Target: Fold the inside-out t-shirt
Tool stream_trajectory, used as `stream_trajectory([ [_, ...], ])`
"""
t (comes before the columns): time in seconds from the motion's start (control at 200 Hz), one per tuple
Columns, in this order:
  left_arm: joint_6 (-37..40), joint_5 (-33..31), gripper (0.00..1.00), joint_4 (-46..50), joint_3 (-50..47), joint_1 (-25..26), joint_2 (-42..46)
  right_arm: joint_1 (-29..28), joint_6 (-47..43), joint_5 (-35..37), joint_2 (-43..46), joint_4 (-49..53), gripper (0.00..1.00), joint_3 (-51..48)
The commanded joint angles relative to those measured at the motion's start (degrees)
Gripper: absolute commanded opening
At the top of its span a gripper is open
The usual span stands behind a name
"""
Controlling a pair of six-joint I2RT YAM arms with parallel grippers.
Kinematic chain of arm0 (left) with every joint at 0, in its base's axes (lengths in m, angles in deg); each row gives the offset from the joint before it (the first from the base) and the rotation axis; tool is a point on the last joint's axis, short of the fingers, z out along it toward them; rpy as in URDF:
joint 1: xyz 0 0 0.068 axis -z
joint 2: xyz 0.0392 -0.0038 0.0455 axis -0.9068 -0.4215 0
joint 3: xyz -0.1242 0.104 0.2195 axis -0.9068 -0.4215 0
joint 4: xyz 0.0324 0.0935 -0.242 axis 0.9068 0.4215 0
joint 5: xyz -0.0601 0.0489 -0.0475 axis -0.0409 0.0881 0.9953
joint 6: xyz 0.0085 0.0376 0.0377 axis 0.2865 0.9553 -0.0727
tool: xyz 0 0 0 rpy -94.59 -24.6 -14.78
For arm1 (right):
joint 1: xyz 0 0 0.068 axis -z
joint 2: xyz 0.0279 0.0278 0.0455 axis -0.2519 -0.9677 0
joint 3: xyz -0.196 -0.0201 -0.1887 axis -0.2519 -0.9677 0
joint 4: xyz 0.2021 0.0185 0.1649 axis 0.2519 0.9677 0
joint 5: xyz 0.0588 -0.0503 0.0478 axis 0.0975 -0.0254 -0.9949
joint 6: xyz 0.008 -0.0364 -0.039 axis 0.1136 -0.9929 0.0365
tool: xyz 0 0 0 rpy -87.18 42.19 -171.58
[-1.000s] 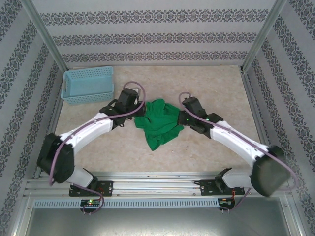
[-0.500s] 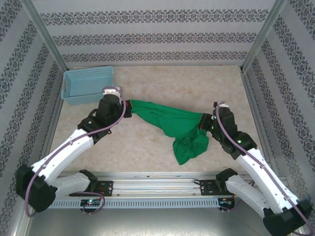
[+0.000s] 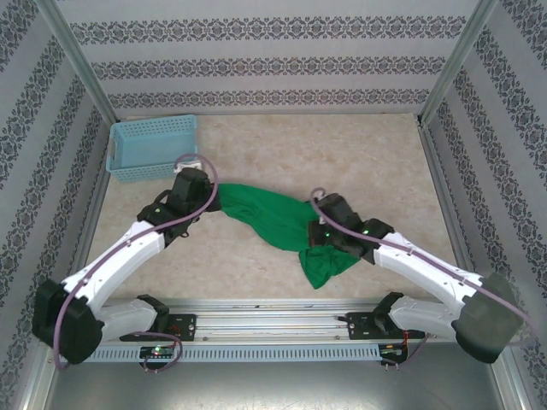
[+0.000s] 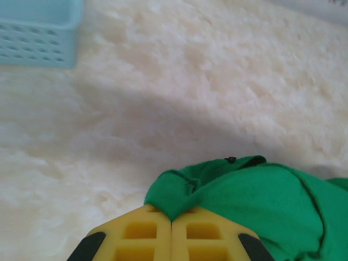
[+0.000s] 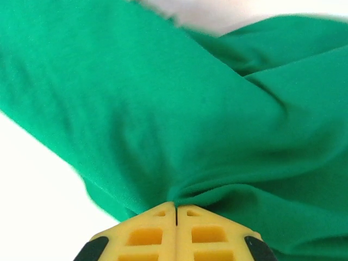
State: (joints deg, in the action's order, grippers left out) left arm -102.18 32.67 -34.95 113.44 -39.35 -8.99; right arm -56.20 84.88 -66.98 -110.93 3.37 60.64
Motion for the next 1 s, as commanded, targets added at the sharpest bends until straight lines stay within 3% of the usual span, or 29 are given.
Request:
stream_trajectory([
  [0.0, -1.7, -4.5, 0.0, 2.6, -3.8, -1.1, 1.4, -4.4, -0.7, 1.2, -3.2, 0.4, 0.13, 1.4],
  [0.09, -2.0, -3.7, 0.0, 3.5, -5.5, -1.2, 0.7, -4.2, -1.4, 5.0, -2.4, 1.8, 0.54, 3.3],
  [0.19, -2.5, -3.2, 0.0, 4.2, -6.9, -1.2, 0.0, -0.2, -3.7, 6.8, -1.5, 1.2, 0.69, 6.0],
  [0.38, -3.4, -3.5, 0.0, 4.5, -9.2, -1.3, 1.3, 12.9, -4.5, 3.3, -13.6, 2.2, 0.73, 14.9],
  [0.52, -3.9, -2.8, 0.0, 3.7, -10.7, -1.2, 1.6, 17.0, -6.3, 3.0, -27.1, 4.6, 0.73, 24.2],
  [0.744, -3.8, -1.4, 0.0, 2.5, -11.8, -1.5, 1.6, 14.9, -7.6, -5.2, -40.5, 2.7, 0.74, 33.2],
  [0.904, -3.0, -1.3, 0.0, 2.8, -11.8, -1.7, 1.4, 10.1, -7.3, -6.2, -46.0, 3.5, 0.74, 35.5],
  [0.994, -3.0, -1.1, 0.0, 2.7, -12.2, -1.7, 1.1, 8.9, -6.5, -7.3, -48.3, 3.5, 0.69, 35.6],
])
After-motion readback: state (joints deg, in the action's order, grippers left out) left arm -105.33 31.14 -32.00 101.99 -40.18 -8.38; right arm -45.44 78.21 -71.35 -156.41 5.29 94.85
